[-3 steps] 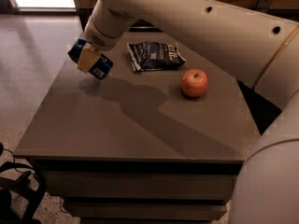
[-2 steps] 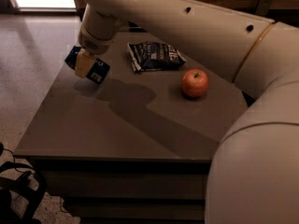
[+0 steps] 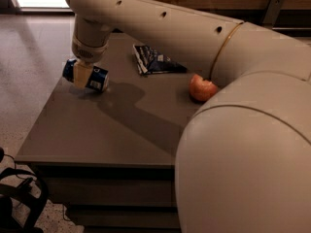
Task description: Knock pepsi can over
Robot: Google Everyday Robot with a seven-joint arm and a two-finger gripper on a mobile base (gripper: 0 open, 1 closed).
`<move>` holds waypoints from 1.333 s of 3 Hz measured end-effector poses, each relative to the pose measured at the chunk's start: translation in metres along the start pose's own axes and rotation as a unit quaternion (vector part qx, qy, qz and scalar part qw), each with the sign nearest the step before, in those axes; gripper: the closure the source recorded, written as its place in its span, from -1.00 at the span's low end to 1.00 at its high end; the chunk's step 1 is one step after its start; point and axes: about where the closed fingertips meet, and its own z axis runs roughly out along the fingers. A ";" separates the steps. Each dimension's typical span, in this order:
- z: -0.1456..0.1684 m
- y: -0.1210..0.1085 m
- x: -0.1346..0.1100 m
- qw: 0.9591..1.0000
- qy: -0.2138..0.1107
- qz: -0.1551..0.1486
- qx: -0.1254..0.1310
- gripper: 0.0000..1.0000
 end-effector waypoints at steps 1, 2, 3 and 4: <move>0.027 0.001 -0.005 1.000 0.000 -0.014 -0.018 1.00; 0.037 0.002 -0.011 0.999 -0.013 -0.017 -0.029 0.96; 0.036 0.001 -0.011 0.999 -0.013 -0.017 -0.029 0.51; 0.038 0.002 -0.011 0.999 -0.012 -0.017 -0.031 0.04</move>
Offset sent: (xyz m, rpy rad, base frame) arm 0.0193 0.0547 -0.0603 0.1291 0.0573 0.1112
